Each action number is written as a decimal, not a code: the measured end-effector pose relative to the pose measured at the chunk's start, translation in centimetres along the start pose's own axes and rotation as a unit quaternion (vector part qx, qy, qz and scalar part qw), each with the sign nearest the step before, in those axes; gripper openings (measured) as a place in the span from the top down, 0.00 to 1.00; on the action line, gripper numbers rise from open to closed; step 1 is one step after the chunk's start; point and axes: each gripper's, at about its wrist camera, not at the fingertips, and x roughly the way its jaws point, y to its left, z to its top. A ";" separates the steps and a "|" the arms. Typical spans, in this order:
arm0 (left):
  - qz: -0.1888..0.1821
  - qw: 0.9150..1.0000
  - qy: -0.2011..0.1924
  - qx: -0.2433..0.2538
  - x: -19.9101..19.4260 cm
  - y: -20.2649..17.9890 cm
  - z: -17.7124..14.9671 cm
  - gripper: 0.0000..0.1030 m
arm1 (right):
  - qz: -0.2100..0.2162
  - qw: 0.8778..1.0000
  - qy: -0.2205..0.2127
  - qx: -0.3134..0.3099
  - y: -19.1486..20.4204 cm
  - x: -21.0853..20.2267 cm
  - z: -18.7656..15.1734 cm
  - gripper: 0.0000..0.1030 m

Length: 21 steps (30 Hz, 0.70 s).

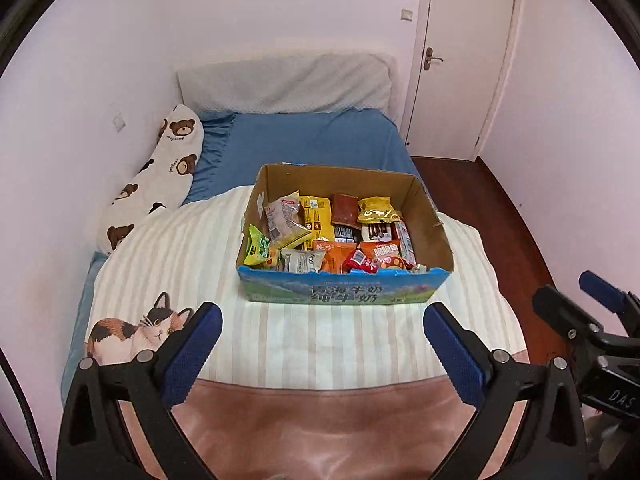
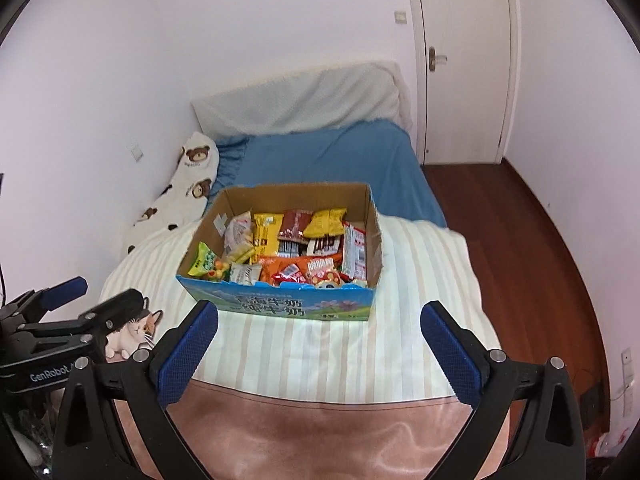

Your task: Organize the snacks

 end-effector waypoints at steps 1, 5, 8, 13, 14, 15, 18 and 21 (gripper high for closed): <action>-0.001 1.000 -0.002 0.001 -0.4 -0.1 -0.2 0.00 | -0.002 1.000 -0.007 -0.002 0.1 -0.8 -0.2 0.00; 0.004 1.000 -0.020 0.004 -2.8 -0.3 -1.3 0.00 | -0.006 0.999 -0.031 -0.009 0.6 -3.8 -0.9 0.00; 0.001 1.000 -0.024 0.002 -4.0 -0.3 -1.9 0.00 | -0.007 0.999 -0.040 -0.019 1.1 -5.6 -1.2 0.00; 0.001 0.999 -0.037 -0.004 -6.0 -0.2 -2.4 0.00 | -0.001 0.998 -0.058 -0.027 1.7 -8.2 -1.4 0.00; 0.001 0.999 -0.040 -0.005 -6.3 -0.2 -2.4 0.00 | -0.001 0.998 -0.059 -0.029 1.8 -8.5 -1.5 0.00; 0.001 0.999 -0.042 -0.006 -6.6 -0.1 -2.5 0.00 | 0.001 0.998 -0.060 -0.029 1.8 -8.8 -1.5 0.00; 0.004 0.999 -0.051 -0.005 -7.3 0.0 -2.5 0.00 | 0.004 0.998 -0.061 -0.029 2.0 -9.3 -1.6 0.00; 0.008 0.998 -0.057 -0.005 -7.6 0.0 -2.5 0.00 | 0.008 0.998 -0.062 -0.027 2.0 -9.3 -1.6 0.00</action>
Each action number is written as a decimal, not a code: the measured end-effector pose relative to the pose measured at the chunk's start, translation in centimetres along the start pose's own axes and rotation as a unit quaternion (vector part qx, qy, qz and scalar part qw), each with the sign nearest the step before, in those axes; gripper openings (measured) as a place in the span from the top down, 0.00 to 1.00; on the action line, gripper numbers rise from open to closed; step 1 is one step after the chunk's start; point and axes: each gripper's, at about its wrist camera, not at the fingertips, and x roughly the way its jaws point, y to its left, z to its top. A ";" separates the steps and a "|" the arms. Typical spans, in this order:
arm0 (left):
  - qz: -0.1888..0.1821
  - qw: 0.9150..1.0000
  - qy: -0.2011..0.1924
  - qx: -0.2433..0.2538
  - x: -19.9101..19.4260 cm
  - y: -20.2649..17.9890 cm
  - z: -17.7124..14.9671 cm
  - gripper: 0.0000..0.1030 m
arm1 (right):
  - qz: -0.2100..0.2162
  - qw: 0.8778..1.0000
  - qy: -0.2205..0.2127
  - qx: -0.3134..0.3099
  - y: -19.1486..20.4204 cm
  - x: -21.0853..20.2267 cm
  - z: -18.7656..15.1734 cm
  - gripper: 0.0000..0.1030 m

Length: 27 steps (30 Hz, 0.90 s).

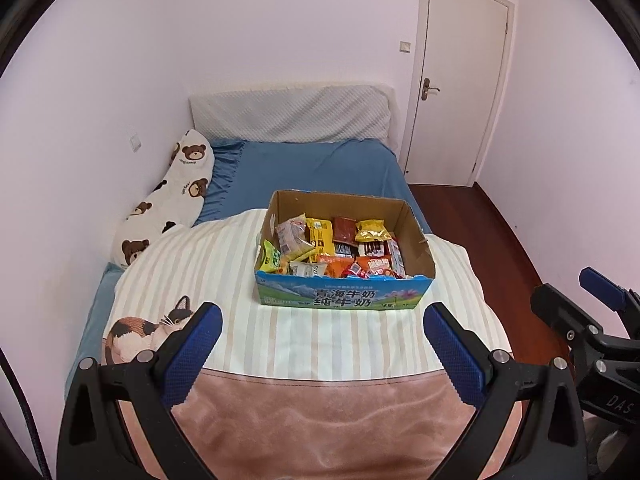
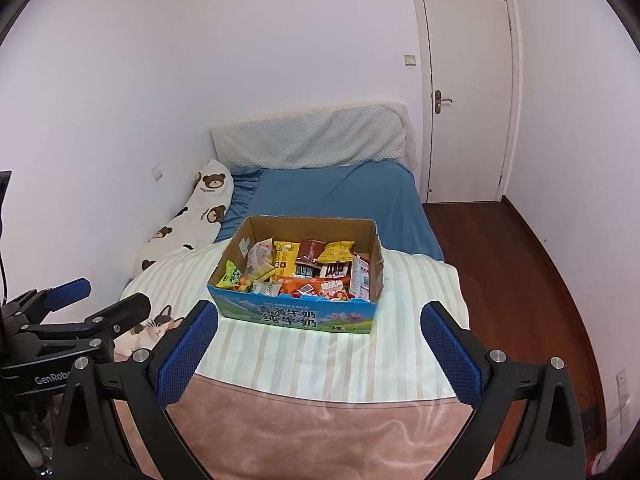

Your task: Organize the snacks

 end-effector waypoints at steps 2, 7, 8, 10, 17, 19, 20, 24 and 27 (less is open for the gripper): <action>0.001 1.000 0.000 -0.002 0.1 0.1 0.1 0.00 | -0.003 1.000 0.001 -0.001 -0.1 0.0 -0.1 0.00; 0.007 1.000 0.006 -0.004 1.3 0.1 0.4 0.00 | -0.005 1.000 0.007 0.001 -0.5 1.3 0.2 0.00; 0.010 1.000 0.009 -0.003 1.8 0.1 0.5 0.00 | -0.005 1.000 0.010 0.001 -0.6 1.8 0.2 0.00; 0.015 1.000 0.012 -0.002 2.6 0.2 0.7 0.00 | -0.009 1.000 0.010 0.003 -0.8 2.5 0.3 0.00; 0.029 0.999 0.026 0.000 6.0 0.0 1.7 0.00 | -0.016 1.000 0.019 0.008 -1.6 5.5 1.1 0.00; 0.030 0.999 0.028 -0.003 6.8 0.0 2.0 0.00 | -0.021 1.000 0.021 0.009 -1.9 6.5 1.4 0.00; 0.033 0.999 0.030 -0.003 7.2 0.0 2.2 0.00 | -0.024 0.999 0.024 0.008 -2.0 7.0 1.6 0.00; 0.038 0.999 0.038 -0.001 9.1 -0.3 2.8 0.00 | -0.032 0.998 0.046 0.000 -2.2 9.8 1.9 0.00; 0.041 0.998 0.043 -0.001 10.2 -0.5 3.2 0.00 | -0.037 0.998 0.053 -0.001 -2.3 11.7 2.0 0.00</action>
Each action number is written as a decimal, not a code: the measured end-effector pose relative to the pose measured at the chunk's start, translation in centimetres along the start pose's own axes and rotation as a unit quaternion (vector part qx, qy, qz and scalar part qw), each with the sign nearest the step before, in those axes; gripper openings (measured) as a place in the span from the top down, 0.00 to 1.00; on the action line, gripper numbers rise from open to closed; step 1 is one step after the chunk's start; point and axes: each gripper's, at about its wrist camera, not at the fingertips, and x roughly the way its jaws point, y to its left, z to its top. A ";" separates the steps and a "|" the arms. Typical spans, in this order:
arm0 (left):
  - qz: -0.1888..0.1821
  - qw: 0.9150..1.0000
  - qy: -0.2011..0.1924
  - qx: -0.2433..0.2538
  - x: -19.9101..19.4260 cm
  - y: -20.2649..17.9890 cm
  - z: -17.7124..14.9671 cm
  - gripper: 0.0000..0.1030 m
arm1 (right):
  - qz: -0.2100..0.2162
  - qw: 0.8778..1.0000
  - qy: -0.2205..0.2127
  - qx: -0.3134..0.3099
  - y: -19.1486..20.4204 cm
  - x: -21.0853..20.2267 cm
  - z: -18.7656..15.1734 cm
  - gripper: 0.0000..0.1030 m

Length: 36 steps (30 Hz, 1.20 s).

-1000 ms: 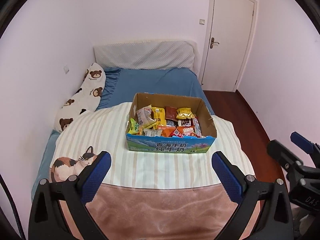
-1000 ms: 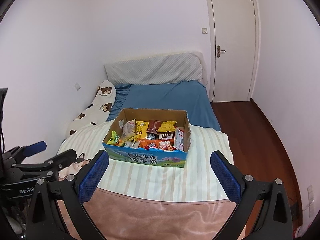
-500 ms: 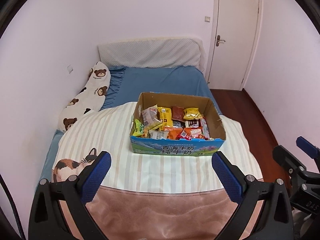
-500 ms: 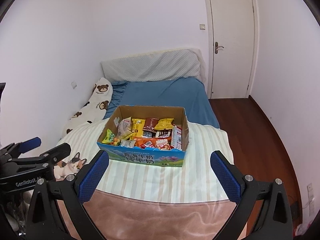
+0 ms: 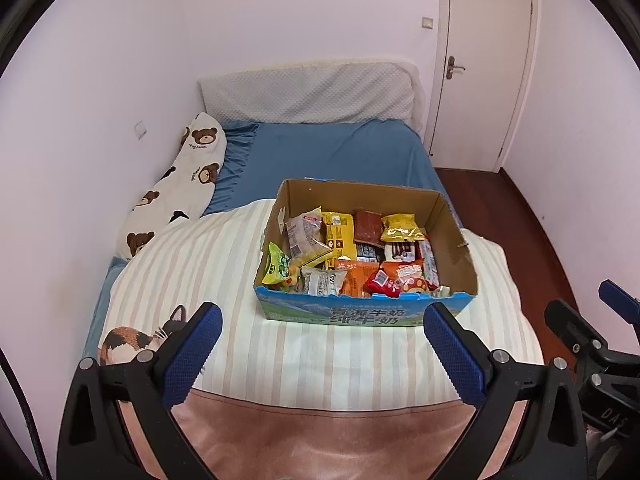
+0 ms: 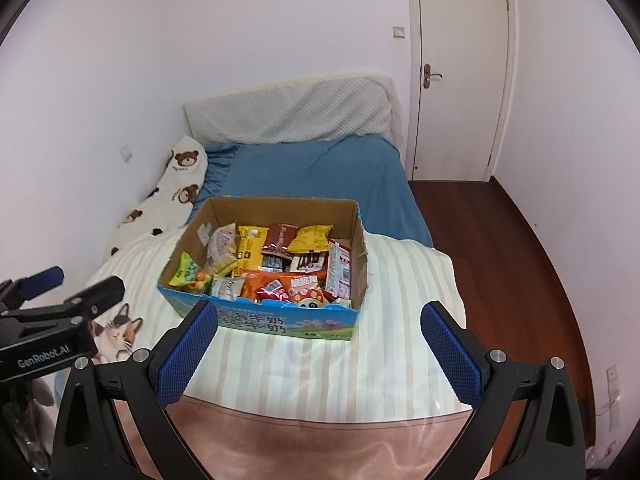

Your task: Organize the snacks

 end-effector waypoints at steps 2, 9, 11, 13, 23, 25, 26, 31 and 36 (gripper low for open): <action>0.001 1.000 0.004 -0.001 0.8 -0.1 0.3 0.00 | -0.001 1.000 0.002 0.000 0.0 1.0 0.2 0.00; 0.007 1.000 0.021 0.000 3.4 -0.1 1.2 0.00 | -0.005 1.000 0.006 0.007 0.0 3.5 1.1 0.00; 0.009 1.000 0.025 0.000 4.0 -0.1 1.3 0.00 | -0.005 1.000 0.005 0.010 0.0 4.0 1.5 0.00; 0.009 1.000 0.028 -0.001 4.4 -0.1 1.4 0.00 | -0.007 1.000 0.004 0.013 -0.1 4.3 1.8 0.00; 0.011 0.999 0.031 -0.007 5.3 0.2 2.1 0.00 | -0.010 1.000 -0.001 0.020 -0.5 5.3 2.8 0.00; 0.011 0.999 0.031 -0.007 5.3 0.3 2.3 0.00 | -0.010 1.000 -0.003 0.021 -0.5 5.3 2.9 0.00; 0.011 0.999 0.030 -0.007 5.3 0.3 2.2 0.00 | -0.011 1.000 -0.004 0.021 -0.5 5.3 2.9 0.00; 0.012 0.999 0.028 -0.008 5.2 0.4 2.4 0.00 | -0.010 1.000 -0.002 0.023 -0.6 5.1 2.8 0.00; 0.012 1.000 0.025 -0.007 4.9 0.5 2.5 0.00 | -0.012 1.000 -0.002 0.020 -0.4 4.9 2.8 0.00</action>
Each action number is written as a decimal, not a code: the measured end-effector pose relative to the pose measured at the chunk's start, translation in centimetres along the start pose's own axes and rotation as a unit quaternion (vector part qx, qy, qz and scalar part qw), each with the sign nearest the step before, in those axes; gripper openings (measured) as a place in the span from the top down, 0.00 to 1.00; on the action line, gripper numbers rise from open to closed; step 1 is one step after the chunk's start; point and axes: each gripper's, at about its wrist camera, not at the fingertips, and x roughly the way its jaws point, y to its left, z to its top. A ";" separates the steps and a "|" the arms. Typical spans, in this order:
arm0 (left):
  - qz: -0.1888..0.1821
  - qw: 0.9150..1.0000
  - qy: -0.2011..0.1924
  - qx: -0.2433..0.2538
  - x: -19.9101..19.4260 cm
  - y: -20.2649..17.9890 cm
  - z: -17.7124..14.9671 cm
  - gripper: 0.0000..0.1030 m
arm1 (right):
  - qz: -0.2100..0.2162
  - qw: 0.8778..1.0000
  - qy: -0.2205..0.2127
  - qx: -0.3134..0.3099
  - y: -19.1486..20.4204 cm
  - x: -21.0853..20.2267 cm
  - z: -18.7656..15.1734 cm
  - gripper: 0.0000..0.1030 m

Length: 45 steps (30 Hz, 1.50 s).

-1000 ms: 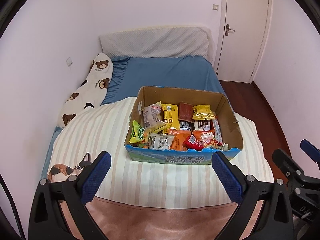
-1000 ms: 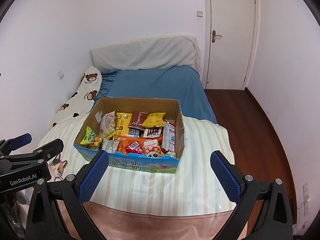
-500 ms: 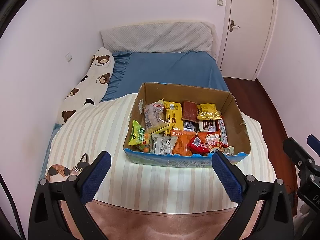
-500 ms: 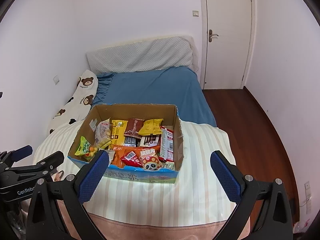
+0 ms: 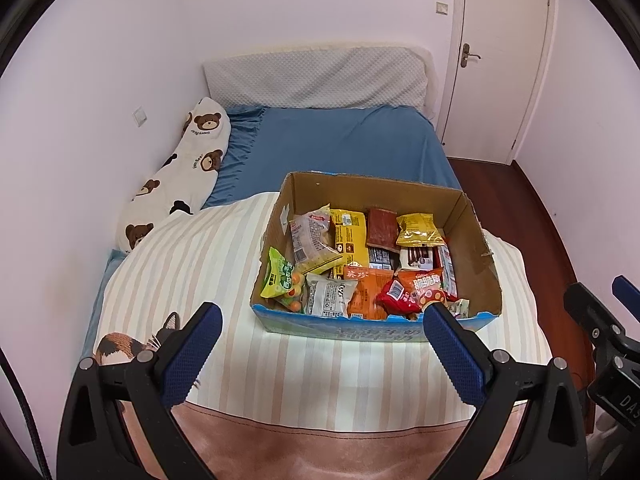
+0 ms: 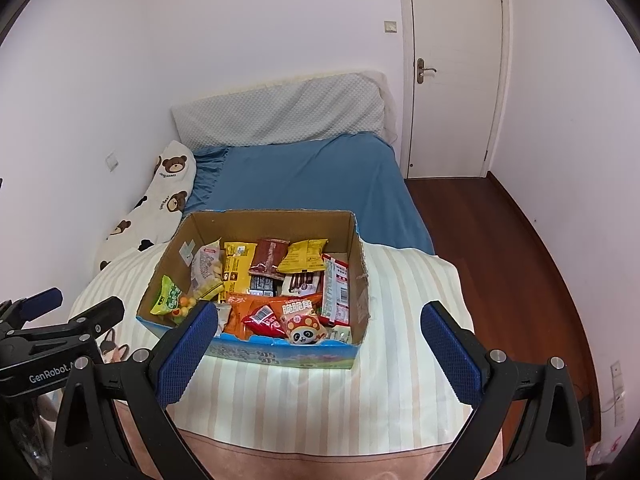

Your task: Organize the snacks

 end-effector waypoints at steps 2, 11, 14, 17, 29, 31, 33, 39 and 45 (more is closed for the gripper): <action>-0.001 1.000 0.000 0.001 0.0 -0.1 0.0 0.00 | 0.000 1.000 0.000 0.003 0.0 0.0 0.0 0.00; 0.000 1.000 -0.004 0.004 -0.3 -0.1 -0.1 0.00 | 0.003 1.000 -0.001 0.005 0.0 0.1 -0.1 0.00; 0.000 1.000 -0.003 0.005 -0.3 -0.2 -0.1 0.00 | 0.005 1.000 0.002 0.006 0.0 0.3 -0.2 0.00; 0.000 1.000 -0.004 0.006 -0.3 -0.2 -0.1 0.00 | 0.004 1.000 0.002 0.005 0.0 0.3 -0.2 0.00; 0.002 1.000 -0.003 0.005 -0.3 -0.2 -0.1 0.00 | 0.006 1.000 0.006 0.000 0.2 0.7 -0.4 0.00; 0.002 1.000 -0.003 0.005 -0.3 -0.2 -0.1 0.00 | 0.005 1.000 0.007 0.001 0.2 0.8 -0.4 0.00; 0.002 1.000 -0.003 0.005 -0.4 -0.2 -0.1 0.00 | 0.005 1.000 0.009 0.000 0.3 0.9 -0.4 0.00; 0.002 1.000 -0.004 0.009 -0.5 -0.2 -0.1 0.00 | 0.004 1.000 0.011 -0.002 0.3 1.1 -0.5 0.00; 0.002 1.000 -0.002 0.008 -0.6 0.1 -0.2 0.00 | 0.005 1.000 0.008 -0.001 0.3 1.0 -0.6 0.00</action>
